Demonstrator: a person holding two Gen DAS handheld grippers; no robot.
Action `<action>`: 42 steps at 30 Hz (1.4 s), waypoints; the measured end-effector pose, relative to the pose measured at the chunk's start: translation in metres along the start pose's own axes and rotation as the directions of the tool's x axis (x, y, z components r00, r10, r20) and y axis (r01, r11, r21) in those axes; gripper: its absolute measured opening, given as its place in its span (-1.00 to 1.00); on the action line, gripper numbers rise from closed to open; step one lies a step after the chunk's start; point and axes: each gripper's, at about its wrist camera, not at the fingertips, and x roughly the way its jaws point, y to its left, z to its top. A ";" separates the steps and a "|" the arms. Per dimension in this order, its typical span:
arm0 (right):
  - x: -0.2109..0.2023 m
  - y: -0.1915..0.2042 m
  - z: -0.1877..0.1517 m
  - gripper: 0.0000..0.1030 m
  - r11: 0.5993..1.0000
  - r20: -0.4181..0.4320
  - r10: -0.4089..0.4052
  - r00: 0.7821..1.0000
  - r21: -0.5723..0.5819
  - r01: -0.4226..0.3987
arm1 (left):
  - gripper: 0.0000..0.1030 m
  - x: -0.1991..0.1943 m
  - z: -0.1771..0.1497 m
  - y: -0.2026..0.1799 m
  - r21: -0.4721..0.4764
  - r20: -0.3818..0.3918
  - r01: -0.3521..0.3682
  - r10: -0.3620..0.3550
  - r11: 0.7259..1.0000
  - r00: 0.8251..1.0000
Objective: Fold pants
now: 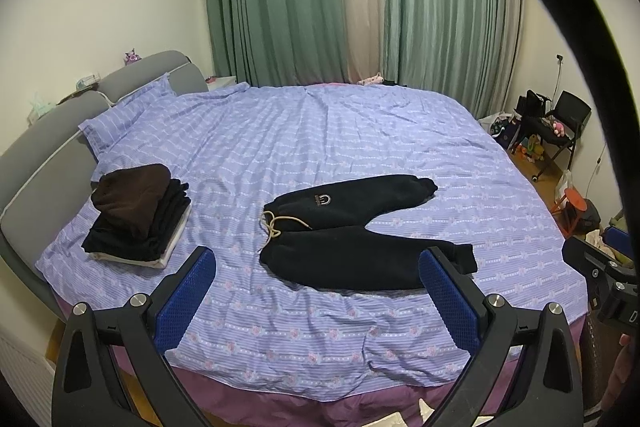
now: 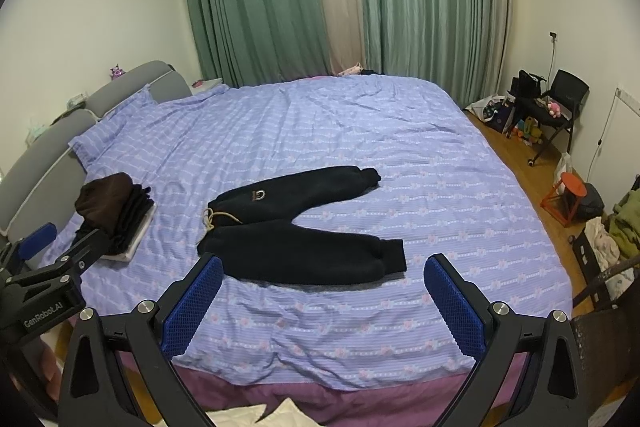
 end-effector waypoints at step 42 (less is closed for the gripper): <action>0.159 0.052 -0.026 0.97 0.989 -0.150 -0.074 0.986 0.119 0.092 | 1.00 0.179 -0.030 0.076 0.023 -0.211 0.093 -0.087 0.995 0.974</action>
